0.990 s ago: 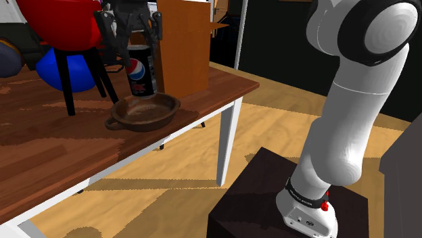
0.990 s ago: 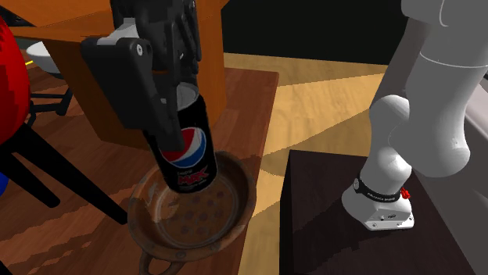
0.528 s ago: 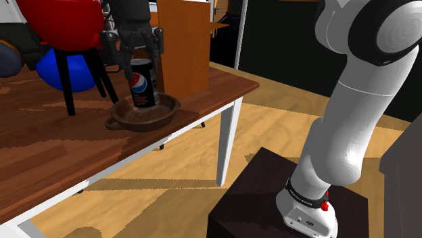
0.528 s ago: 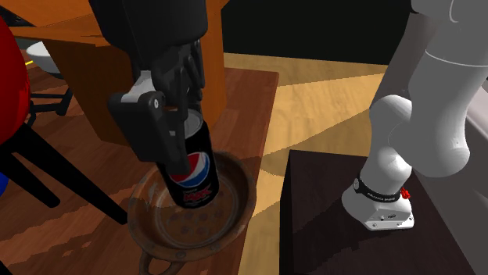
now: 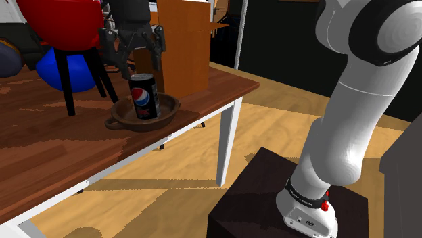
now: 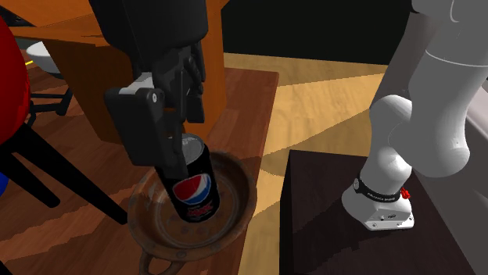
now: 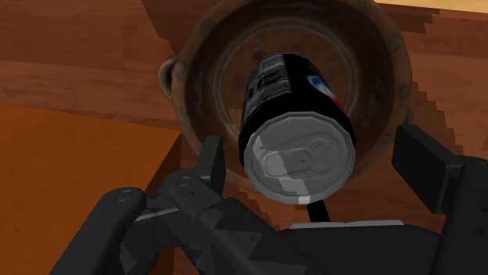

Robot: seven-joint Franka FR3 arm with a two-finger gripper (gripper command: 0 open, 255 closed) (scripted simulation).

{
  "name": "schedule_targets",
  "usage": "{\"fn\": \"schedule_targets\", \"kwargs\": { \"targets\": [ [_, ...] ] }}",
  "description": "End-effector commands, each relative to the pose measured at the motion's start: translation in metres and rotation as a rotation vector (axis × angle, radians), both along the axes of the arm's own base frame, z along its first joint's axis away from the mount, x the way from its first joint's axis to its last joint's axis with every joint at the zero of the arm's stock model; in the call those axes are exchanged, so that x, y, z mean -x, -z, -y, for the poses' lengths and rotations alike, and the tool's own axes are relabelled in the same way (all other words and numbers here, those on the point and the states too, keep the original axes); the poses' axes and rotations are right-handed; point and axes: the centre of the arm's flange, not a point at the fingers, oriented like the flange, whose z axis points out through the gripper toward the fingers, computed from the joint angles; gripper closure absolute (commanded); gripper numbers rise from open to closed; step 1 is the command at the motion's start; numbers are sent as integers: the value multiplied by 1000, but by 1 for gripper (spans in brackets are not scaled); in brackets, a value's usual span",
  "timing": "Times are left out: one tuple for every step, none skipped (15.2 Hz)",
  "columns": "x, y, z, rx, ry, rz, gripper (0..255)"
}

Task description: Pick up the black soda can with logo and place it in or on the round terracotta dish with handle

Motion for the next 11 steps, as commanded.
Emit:
{"fn": "schedule_targets", "kwargs": {
  "targets": [
    [0, 0, 0, 0, 0, 0, 0],
    [0, 0, 0, 0, 0, 0, 0],
    [0, 0, 0, 0, 0, 0, 0],
    [0, 0, 0, 0, 0, 0, 0],
    [0, -13, 0, 0, 0, 0, 0],
    [0, -26, 0, 0, 0, 0, 0],
    [0, -40, 0, 0, 0, 0, 0],
    [0, -50, -1, 0, 0, 0, 0],
    [0, -50, -1, 0, 0, 0, 0],
    [0, -50, -1, 0, 0, 0, 0],
    [0, -50, -1, 0, 0, 0, 0]
  ]
}}
